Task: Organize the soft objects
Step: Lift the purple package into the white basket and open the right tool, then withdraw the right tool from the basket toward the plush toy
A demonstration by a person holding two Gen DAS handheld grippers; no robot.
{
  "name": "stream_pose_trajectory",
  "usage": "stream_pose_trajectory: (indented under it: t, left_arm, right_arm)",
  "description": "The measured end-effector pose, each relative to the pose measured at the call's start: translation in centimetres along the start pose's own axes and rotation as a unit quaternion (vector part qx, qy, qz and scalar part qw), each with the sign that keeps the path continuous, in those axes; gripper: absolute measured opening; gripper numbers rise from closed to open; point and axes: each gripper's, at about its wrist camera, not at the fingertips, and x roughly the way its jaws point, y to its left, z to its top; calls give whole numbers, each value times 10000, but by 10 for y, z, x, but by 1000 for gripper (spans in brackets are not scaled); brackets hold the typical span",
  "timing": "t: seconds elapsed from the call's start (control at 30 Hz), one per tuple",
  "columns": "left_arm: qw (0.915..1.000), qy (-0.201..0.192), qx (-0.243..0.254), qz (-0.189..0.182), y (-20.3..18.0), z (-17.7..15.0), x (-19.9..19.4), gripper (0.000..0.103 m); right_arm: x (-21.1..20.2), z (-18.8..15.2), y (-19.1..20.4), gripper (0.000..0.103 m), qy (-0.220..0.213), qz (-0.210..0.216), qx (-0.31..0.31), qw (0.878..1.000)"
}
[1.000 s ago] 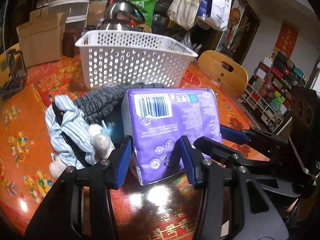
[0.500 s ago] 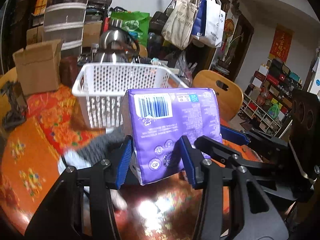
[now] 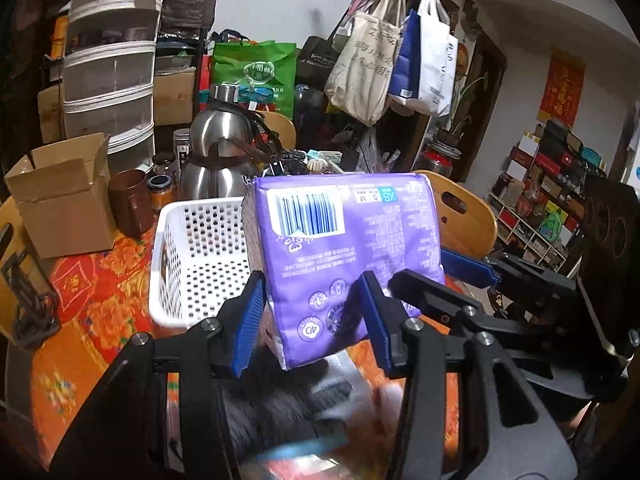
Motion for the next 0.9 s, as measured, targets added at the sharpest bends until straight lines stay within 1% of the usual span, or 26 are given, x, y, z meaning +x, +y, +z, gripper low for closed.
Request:
stream_pose_trajectory:
  t: [0.1,0.23,0.43,0.53,0.6,0.63,0.7,0.73,0.77,0.83,0.9]
  left_arm:
    - [9999,157,-67,-9,17,21,32,44]
    - [9992,359,-173,-7,40,33,77,43]
    - [9964,810,-193,129,62,36,142,43]
    - [9958,854,-275,200,67,28,158,44]
    - [9957,815,-288,326,71,24,164,45]
    - [9957,767,-241,466,72,23,167,49]
    - [9948,715,-194,700,78,18,167,62]
    - [9941,711,-239,781,84,16,169,73]
    - [9939,695,-326,791,91,14,169,76]
    - [9936,710,-541,698,105,11,170,77]
    - [9932,743,-614,653,112,7,171,77]
  right_arm:
    - [27,17,-11,44,124,-6,71,9999]
    - [70,28,-26,44,333,12,148,9993]
    - [121,19,-44,44,624,73,290,9976]
    - [138,12,-52,43,735,140,349,9966]
    - [142,9,-54,44,704,110,356,9968]
    - [144,8,-54,45,649,91,289,9974]
    - [146,7,-56,49,584,-106,232,9980]
    - [145,6,-61,56,589,-191,324,9976]
    - [145,5,-66,63,612,-235,404,9970]
    - [146,2,-75,65,699,-332,473,9959]
    - [147,-2,-78,66,768,-395,473,9951]
